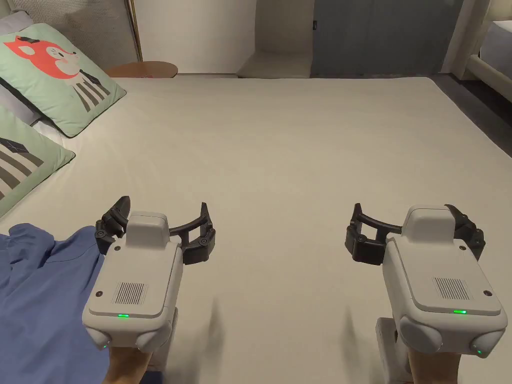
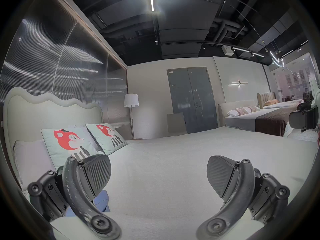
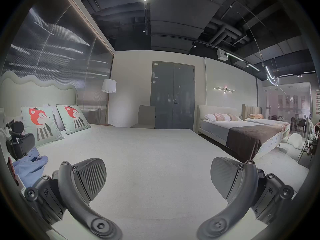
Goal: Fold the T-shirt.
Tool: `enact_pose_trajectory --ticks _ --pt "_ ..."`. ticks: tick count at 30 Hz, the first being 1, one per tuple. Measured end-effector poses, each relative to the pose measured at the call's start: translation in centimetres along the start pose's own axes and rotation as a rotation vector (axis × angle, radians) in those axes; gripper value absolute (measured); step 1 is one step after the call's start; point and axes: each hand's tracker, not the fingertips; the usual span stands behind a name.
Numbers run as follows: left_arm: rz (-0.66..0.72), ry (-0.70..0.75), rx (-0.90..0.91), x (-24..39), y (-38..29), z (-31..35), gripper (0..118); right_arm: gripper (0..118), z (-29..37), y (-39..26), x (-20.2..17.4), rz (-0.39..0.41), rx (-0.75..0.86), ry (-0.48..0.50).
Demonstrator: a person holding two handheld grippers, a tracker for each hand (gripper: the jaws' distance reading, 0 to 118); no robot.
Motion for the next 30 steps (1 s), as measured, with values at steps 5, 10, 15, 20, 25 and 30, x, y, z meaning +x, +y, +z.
enact_pose_trajectory --ticks 5,10,15,20,25,30 --pt "-0.002 -0.002 -0.002 -0.02 -0.03 -0.04 111 118 -0.26 -0.24 0.13 0.005 0.005 -0.003" --pt "-0.008 -0.005 0.001 0.00 0.00 0.02 110 118 -0.25 -0.22 0.15 0.006 0.007 -0.002" --pt "-0.009 -0.006 0.004 -0.02 0.11 0.10 111 118 -0.08 -0.09 0.13 0.004 0.008 -0.002" --pt "-0.008 -0.003 0.008 -0.13 0.13 0.12 110 118 -0.05 -0.04 0.11 0.009 0.009 -0.003" --pt "-0.010 -0.003 0.010 -0.18 0.14 0.16 111 118 0.18 0.20 0.03 0.011 0.011 -0.001" --pt "-0.008 -0.003 0.013 -0.15 0.22 0.16 110 118 -0.02 0.15 0.09 0.013 0.015 -0.002"
